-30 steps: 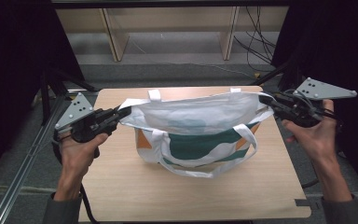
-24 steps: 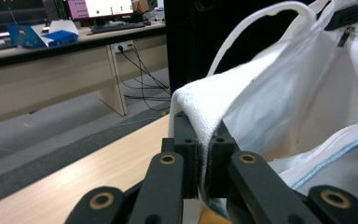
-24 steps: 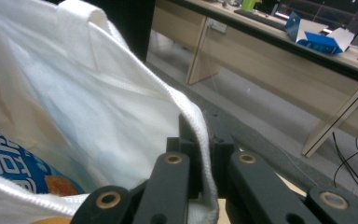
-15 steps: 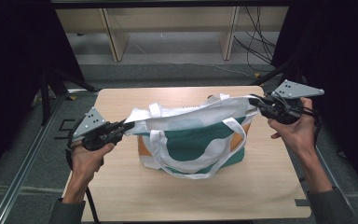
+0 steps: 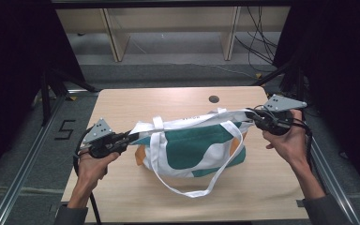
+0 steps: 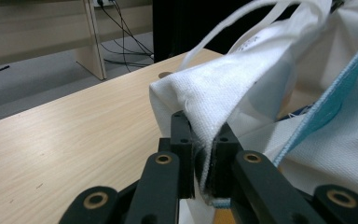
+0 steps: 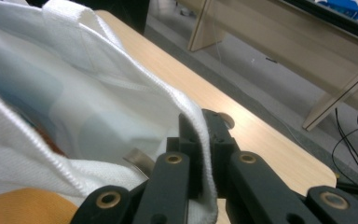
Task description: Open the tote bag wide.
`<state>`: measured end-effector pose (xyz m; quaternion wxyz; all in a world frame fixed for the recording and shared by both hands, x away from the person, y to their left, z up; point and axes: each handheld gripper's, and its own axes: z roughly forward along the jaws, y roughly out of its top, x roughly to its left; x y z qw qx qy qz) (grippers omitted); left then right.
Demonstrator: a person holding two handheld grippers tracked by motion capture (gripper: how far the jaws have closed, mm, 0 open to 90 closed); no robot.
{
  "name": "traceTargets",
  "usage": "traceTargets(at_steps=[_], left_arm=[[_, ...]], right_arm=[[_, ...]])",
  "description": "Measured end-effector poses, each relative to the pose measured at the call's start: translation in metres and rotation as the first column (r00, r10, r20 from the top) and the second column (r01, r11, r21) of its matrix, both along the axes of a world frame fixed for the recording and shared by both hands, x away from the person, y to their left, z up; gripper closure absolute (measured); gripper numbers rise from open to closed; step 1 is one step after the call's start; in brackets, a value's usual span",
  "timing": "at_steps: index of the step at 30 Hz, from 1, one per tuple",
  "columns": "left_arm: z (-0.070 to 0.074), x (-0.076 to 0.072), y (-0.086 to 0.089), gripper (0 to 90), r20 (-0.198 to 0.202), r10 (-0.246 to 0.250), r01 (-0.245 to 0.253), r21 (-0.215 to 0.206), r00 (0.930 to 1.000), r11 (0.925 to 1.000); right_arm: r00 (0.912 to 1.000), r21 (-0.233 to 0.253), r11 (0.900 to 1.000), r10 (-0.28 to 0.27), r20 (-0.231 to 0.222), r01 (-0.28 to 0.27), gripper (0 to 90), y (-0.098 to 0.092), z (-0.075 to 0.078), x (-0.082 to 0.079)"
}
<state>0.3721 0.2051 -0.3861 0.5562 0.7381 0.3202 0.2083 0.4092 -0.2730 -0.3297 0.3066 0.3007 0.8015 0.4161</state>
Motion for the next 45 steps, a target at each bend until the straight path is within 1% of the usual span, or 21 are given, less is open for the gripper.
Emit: traceTargets(at_steps=[4, 7, 11, 12, 14, 16, 18, 22, 24, 25, 27, 28, 30, 31, 32, 34, 35, 37, 40, 42, 45], left_arm=[[0.010, 0.001, 0.000, 85.5, -0.001, 0.018, -0.018, -0.064, 0.9998, 0.9978], [0.027, -0.005, -0.001, 86.0, 0.059, 0.028, -0.022, -0.110, 0.9979, 0.9937], [0.058, -0.023, 0.001, 86.1, 0.149, 0.017, 0.002, -0.127, 0.9886, 0.9919], [0.065, -0.027, 0.001, 86.1, 0.171, 0.017, 0.006, -0.133, 0.9851, 0.9911], [0.077, -0.036, 0.001, 86.1, 0.203, 0.016, 0.014, -0.146, 0.9791, 0.9893], [0.086, -0.044, 0.000, 86.1, 0.229, 0.010, 0.027, -0.155, 0.9733, 0.9875], [0.091, -0.051, 0.001, 86.2, 0.247, 0.013, 0.027, -0.159, 0.9690, 0.9869], [0.099, -0.064, 0.000, 86.2, 0.263, 0.001, 0.042, -0.159, 0.9647, 0.9863], [0.106, -0.072, -0.001, 86.2, 0.273, -0.005, 0.053, -0.167, 0.9620, 0.9845], [0.109, -0.074, -0.001, 86.2, 0.277, -0.013, 0.061, -0.167, 0.9607, 0.9840], [0.116, -0.082, -0.001, 86.2, 0.306, -0.024, 0.077, -0.163, 0.9517, 0.9836], [0.120, -0.084, 0.000, 86.1, 0.328, -0.037, 0.093, -0.155, 0.9440, 0.9835], [0.124, -0.088, 0.001, 86.1, 0.336, -0.041, 0.102, -0.166, 0.9410, 0.9808], [0.126, -0.089, 0.001, 86.1, 0.335, -0.043, 0.105, -0.169, 0.9413, 0.9800], [0.127, -0.091, 0.002, 86.1, 0.335, -0.044, 0.108, -0.174, 0.9414, 0.9789], [0.128, -0.092, 0.002, 86.0, 0.325, -0.053, 0.117, -0.180, 0.9442, 0.9766], [0.128, -0.091, 0.002, 86.0, 0.321, -0.055, 0.117, -0.175, 0.9454, 0.9775], [0.126, -0.088, 0.002, 86.0, 0.302, -0.054, 0.113, -0.181, 0.9517, 0.9771], [0.119, -0.075, 0.001, 86.0, 0.271, -0.045, 0.098, -0.184, 0.9614, 0.9780], [0.112, -0.061, 0.001, 86.0, 0.239, -0.035, 0.084, -0.199, 0.9703, 0.9764], [0.097, -0.037, 0.000, 86.0, 0.180, -0.016, 0.053, -0.204, 0.9835, 0.9776]], right_arm=[[1.0000, 0.040, 0.999, -0.005, 0.004, 0.005, 88.4, -0.002, -0.001, 0.002], [0.9994, 0.075, 0.997, -0.003, 0.036, 0.000, 88.4, -0.006, 0.012, -0.002], [0.9953, 0.122, 0.992, 0.016, 0.095, -0.028, 88.5, -0.009, 0.035, -0.013], [0.9967, 0.138, 0.990, 0.016, 0.079, -0.027, 88.5, -0.010, 0.040, -0.018], [0.9919, 0.159, 0.987, 0.017, 0.126, -0.037, 88.5, -0.011, 0.049, -0.024], [0.9900, 0.185, 0.981, 0.025, 0.138, -0.051, 88.5, -0.013, 0.058, -0.032], [0.9819, 0.175, 0.982, 0.033, 0.186, -0.067, 88.5, -0.015, 0.066, -0.039], [0.9735, 0.181, 0.981, 0.029, 0.227, -0.071, 88.5, -0.016, 0.075, -0.054], [0.9631, 0.194, 0.976, 0.042, 0.266, -0.096, 88.6, -0.020, 0.079, -0.060], [0.9640, 0.216, 0.972, 0.034, 0.264, -0.093, 88.6, -0.021, 0.082, -0.066], [0.9613, 0.230, 0.967, 0.044, 0.272, -0.109, 88.5, -0.023, 0.088, -0.072], [0.9539, 0.213, 0.970, 0.047, 0.296, -0.114, 88.5, -0.024, 0.091, -0.075], [0.9535, 0.220, 0.967, 0.059, 0.296, -0.128, 88.5, -0.026, 0.097, -0.081], [0.9511, 0.221, 0.965, 0.067, 0.302, -0.138, 88.5, -0.026, 0.099, -0.084], [0.9557, 0.238, 0.962, 0.062, 0.288, -0.134, 88.5, -0.025, 0.101, -0.087], [0.9474, 0.215, 0.965, 0.079, 0.310, -0.151, 88.5, -0.027, 0.104, -0.088], [0.9558, 0.239, 0.960, 0.076, 0.284, -0.148, 88.5, -0.026, 0.104, -0.090], [0.9517, 0.218, 0.965, 0.074, 0.298, -0.144, 88.5, -0.028, 0.104, -0.088], [0.9649, 0.221, 0.968, 0.064, 0.255, -0.123, 88.5, -0.026, 0.097, -0.082], [0.9676, 0.209, 0.971, 0.068, 0.243, -0.121, 88.5, -0.027, 0.092, -0.072], [0.9832, 0.217, 0.973, 0.045, 0.177, -0.083, 88.5, -0.023, 0.082, -0.053]])
